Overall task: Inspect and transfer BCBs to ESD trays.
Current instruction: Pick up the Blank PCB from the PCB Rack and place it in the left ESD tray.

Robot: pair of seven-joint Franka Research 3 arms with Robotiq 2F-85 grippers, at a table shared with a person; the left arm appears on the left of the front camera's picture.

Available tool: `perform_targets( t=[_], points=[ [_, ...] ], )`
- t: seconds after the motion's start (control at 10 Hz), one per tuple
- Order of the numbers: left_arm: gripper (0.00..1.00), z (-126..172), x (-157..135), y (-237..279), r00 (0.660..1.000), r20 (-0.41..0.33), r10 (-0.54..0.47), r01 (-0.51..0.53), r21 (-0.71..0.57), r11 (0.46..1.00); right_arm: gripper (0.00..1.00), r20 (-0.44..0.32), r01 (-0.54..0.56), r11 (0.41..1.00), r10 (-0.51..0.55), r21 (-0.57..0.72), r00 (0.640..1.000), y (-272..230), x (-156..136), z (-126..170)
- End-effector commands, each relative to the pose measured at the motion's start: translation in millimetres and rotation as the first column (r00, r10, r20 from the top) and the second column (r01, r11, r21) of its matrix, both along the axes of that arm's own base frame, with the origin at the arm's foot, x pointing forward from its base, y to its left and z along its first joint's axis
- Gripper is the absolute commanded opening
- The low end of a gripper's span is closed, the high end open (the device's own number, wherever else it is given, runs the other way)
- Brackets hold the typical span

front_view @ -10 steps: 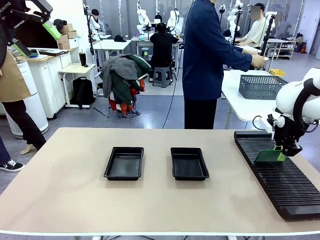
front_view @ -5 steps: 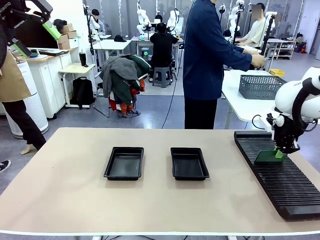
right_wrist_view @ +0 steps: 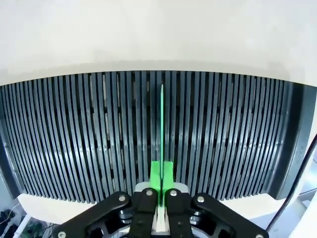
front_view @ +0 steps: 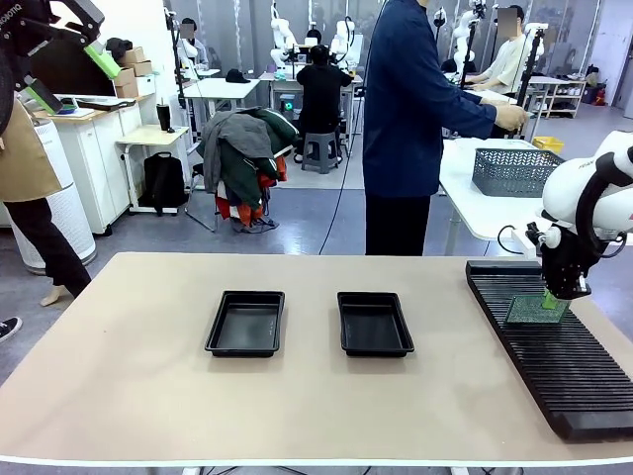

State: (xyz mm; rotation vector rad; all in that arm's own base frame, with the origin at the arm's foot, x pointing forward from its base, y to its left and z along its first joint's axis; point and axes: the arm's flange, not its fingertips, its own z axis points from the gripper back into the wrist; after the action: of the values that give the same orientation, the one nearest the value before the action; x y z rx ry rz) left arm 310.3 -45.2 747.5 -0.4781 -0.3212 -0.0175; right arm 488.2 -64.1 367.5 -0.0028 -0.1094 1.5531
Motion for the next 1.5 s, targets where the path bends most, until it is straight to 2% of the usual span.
perform_targets(
  t=[0.0, 0.6, 1.4],
  points=[
    [1.00, -1, 0, 1, 1.000, -0.003, 0.001, -0.001, -0.008, 1.000, 0.00, -0.031, -0.007, 1.000, 0.006, -0.019, 1.000, -2, 1, -5],
    [1.00, -1, 0, 1, 1.000, -0.003, 0.001, -0.001, -0.008, 1.000, 0.02, -0.001, 0.000, 1.000, 0.000, 0.000, 1.000, 0, 0, 0],
    [1.00, -1, 0, 1, 1.000, -0.003, 0.001, -0.001, -0.008, 1.000, 0.02, 0.015, 0.017, 0.999, -0.016, -0.032, 1.000, -5, -11, 58]
  ],
)
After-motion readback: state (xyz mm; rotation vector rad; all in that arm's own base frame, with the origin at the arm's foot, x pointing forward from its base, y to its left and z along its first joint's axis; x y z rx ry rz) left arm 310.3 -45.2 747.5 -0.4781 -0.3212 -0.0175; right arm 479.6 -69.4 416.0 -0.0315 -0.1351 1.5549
